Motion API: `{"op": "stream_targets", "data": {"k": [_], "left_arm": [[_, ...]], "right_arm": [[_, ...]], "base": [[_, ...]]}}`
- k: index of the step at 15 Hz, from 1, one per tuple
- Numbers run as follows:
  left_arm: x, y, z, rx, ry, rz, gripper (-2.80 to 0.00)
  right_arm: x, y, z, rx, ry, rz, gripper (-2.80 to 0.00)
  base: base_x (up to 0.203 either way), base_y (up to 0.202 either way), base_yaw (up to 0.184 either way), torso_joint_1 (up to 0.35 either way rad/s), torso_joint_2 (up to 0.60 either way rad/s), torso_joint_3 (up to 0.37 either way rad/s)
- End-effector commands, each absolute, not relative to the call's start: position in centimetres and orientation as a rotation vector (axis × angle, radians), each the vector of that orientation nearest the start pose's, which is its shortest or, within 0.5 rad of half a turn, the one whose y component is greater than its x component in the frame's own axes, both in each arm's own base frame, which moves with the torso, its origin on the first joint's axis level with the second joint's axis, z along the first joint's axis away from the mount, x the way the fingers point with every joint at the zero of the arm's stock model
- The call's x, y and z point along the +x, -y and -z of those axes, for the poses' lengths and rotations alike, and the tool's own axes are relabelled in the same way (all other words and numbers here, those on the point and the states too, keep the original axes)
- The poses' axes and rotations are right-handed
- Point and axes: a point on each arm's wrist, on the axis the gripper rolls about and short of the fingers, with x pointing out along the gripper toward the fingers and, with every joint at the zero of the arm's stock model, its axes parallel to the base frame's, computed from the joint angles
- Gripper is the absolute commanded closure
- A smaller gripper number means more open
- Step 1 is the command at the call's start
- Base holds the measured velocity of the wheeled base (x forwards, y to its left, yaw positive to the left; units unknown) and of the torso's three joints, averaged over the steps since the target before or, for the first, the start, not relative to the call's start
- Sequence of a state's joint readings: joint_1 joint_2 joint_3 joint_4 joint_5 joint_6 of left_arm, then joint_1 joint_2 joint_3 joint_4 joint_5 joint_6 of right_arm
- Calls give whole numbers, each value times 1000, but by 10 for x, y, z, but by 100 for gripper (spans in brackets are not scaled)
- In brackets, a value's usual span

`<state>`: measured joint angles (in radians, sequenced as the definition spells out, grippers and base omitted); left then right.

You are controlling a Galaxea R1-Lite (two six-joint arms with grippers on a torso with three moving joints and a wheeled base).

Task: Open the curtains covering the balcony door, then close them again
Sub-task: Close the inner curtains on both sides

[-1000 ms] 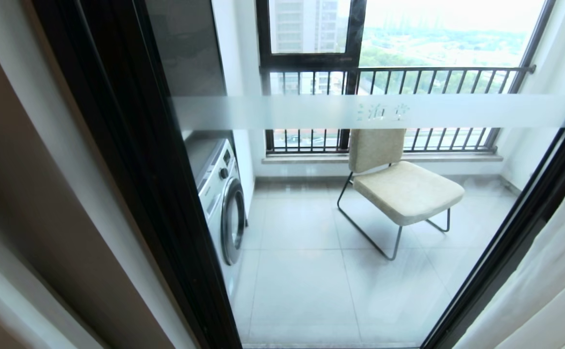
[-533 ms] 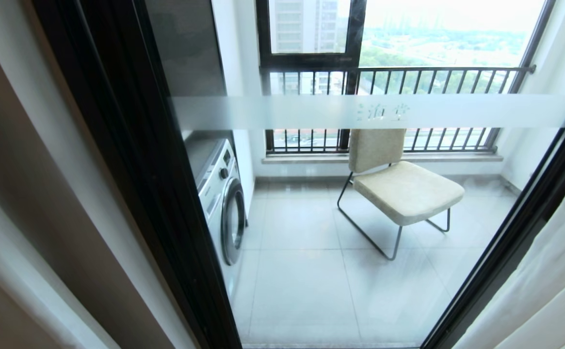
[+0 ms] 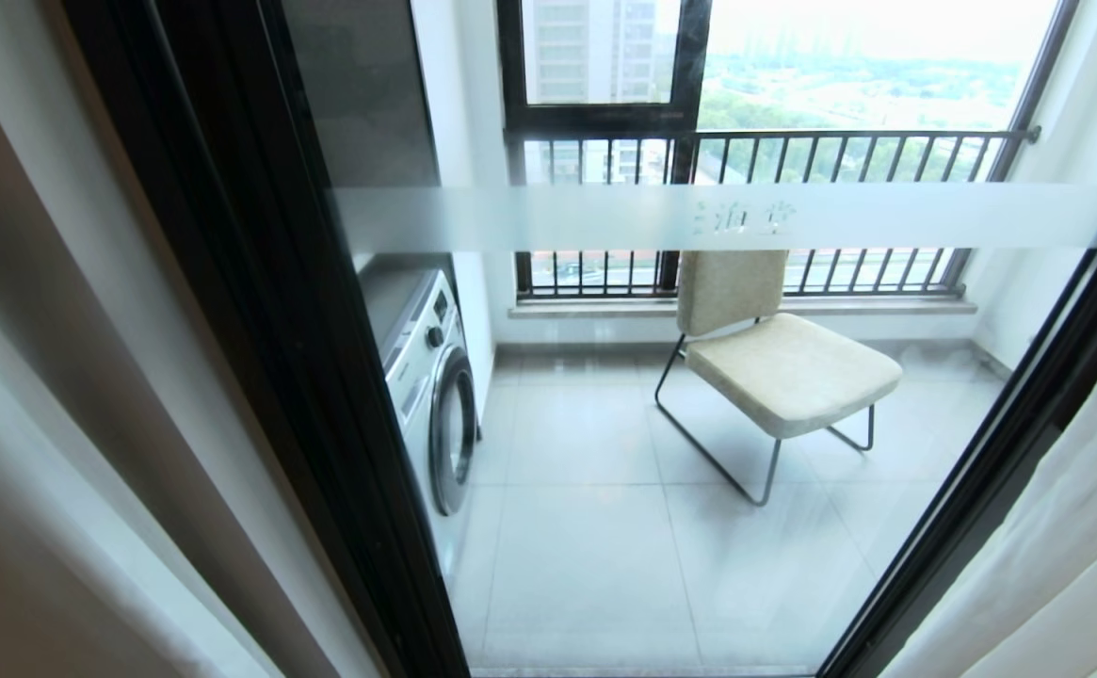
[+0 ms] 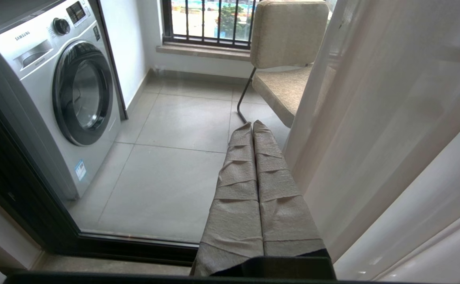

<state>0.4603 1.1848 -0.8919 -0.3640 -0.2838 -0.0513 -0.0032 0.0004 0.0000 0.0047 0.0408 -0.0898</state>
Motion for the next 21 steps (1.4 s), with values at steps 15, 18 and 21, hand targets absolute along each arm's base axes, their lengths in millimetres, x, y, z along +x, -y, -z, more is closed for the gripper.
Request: {"op": "stream_targets", "data": {"k": [15,18,21], "left_arm": [[144,-7,-306,-32,113,196,0],[138,-4,-306,-32,123,215,0],[134,-3,-305,-31,127,215,0]], "right_arm": [[-23,-1,-75,-90,-3,-39,0],[-23,-1,-75,-90,-3,-39,0],[-23,-1,-75,-90,-3,-39,0]], "base": [[0,0,0,0,0,0],[0,0,0,0,0,0],[0,0,0,0,0,0]]}}
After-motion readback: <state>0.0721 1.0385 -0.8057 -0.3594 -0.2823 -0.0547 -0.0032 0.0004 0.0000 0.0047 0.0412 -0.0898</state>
